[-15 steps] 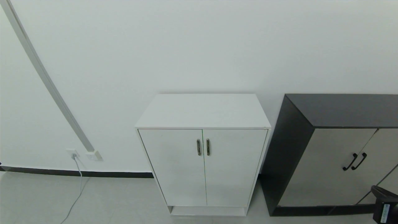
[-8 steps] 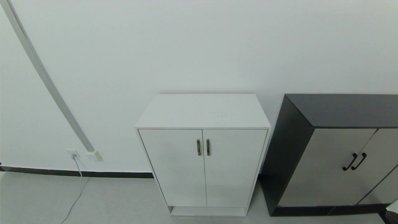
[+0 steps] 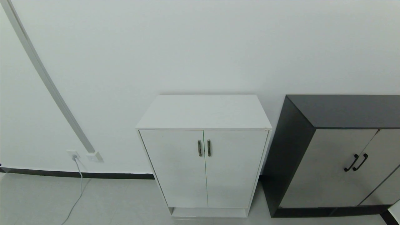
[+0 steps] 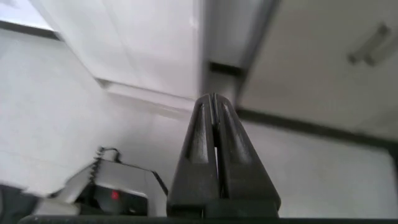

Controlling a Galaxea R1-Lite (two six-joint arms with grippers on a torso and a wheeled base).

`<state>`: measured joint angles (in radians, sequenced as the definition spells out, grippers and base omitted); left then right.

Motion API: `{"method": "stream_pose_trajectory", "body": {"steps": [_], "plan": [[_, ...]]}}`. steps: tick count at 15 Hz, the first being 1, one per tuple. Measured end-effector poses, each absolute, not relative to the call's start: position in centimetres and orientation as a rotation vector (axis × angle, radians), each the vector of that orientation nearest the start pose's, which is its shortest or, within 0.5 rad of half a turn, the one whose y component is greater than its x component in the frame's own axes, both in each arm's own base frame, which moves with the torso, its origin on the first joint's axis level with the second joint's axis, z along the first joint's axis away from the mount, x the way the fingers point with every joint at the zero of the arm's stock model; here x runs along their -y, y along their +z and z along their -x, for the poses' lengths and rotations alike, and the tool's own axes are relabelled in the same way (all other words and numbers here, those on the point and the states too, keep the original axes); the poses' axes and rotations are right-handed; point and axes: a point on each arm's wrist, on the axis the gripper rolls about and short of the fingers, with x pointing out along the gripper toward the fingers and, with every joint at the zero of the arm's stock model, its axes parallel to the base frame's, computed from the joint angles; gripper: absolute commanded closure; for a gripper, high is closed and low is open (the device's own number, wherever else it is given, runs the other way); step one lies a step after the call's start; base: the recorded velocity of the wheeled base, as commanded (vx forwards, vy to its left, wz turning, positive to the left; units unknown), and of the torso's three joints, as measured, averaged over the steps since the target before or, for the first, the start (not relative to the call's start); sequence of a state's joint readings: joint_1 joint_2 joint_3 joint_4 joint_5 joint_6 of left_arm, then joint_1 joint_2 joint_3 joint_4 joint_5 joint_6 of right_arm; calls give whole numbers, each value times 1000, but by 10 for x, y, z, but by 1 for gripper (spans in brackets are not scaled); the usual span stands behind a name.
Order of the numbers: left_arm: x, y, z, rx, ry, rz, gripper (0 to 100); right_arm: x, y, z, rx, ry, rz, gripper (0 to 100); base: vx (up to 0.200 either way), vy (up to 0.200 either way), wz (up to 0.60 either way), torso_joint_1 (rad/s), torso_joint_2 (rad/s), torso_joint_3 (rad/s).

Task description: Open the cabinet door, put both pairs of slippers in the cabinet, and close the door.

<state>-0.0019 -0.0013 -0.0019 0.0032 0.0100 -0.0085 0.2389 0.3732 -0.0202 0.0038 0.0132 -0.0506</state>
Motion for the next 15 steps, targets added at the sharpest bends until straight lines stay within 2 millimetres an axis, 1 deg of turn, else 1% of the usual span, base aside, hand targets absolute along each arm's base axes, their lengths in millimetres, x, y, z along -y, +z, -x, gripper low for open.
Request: {"method": "stream_pose_trajectory", "body": {"steps": [4, 6, 8, 11, 13, 15], "plan": [[0, 76, 23, 0, 9, 9, 100, -2, 81, -1, -290, 344, 91, 100, 0, 0, 0, 0, 0, 0], [0, 76, 23, 0, 9, 9, 100, -1, 79, 0, -279, 337, 85, 100, 0, 0, 0, 0, 0, 0], [0, 76, 23, 0, 9, 9, 100, -1, 79, 1, -272, 293, 79, 100, 0, 0, 0, 0, 0, 0], [0, 76, 23, 0, 9, 9, 100, -1, 79, 3, -254, 150, 59, 100, 0, 0, 0, 0, 0, 0], [0, 76, 23, 0, 9, 9, 100, -1, 79, 7, -199, 71, 51, 100, 0, 0, 0, 0, 0, 0], [0, 76, 23, 0, 8, 9, 100, -2, 78, 12, -139, 39, 49, 100, 0, 0, 0, 0, 0, 0]]}}
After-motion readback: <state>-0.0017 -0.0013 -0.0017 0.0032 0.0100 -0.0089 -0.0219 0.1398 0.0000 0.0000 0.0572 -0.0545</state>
